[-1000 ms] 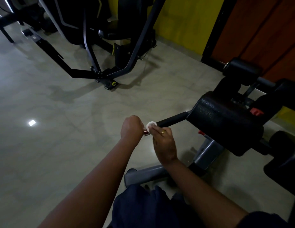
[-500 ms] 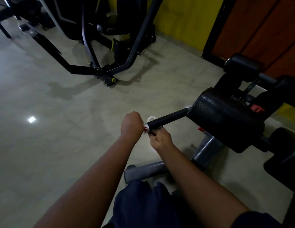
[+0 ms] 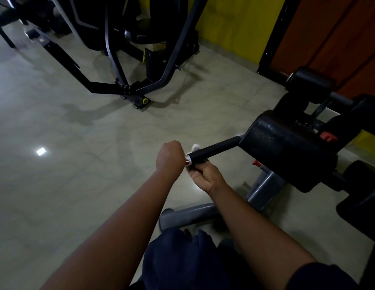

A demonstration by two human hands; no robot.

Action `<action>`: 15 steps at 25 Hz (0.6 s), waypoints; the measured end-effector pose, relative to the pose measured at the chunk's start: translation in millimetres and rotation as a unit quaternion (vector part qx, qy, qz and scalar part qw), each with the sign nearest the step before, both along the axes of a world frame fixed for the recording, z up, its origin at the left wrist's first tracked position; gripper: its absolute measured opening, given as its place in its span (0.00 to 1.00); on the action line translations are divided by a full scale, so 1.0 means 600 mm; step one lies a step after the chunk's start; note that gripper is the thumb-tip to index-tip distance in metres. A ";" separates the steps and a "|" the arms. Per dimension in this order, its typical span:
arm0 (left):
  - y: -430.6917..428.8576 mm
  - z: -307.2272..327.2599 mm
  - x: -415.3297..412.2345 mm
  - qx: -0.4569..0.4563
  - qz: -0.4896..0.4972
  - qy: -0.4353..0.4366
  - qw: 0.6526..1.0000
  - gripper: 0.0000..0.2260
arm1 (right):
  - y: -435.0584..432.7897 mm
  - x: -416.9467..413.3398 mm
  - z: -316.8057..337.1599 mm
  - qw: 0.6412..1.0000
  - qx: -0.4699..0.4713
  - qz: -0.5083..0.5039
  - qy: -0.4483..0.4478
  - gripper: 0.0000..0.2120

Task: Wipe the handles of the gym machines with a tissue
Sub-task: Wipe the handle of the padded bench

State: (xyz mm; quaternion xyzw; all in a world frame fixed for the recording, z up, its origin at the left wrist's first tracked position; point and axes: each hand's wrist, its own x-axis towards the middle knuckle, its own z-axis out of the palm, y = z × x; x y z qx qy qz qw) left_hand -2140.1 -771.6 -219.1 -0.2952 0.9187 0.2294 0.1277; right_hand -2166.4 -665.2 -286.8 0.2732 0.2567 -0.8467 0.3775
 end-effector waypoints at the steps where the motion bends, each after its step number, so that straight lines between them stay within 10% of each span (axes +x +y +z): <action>1: -0.001 0.001 -0.001 0.000 -0.001 -0.001 1.000 0.08 | 0.003 0.005 0.004 0.999 0.018 0.041 0.021 0.12; 15: 0.003 0.035 -0.007 -0.020 -0.166 -0.050 0.985 0.16 | 0.018 -0.004 0.017 0.941 0.266 -0.209 -0.018 0.05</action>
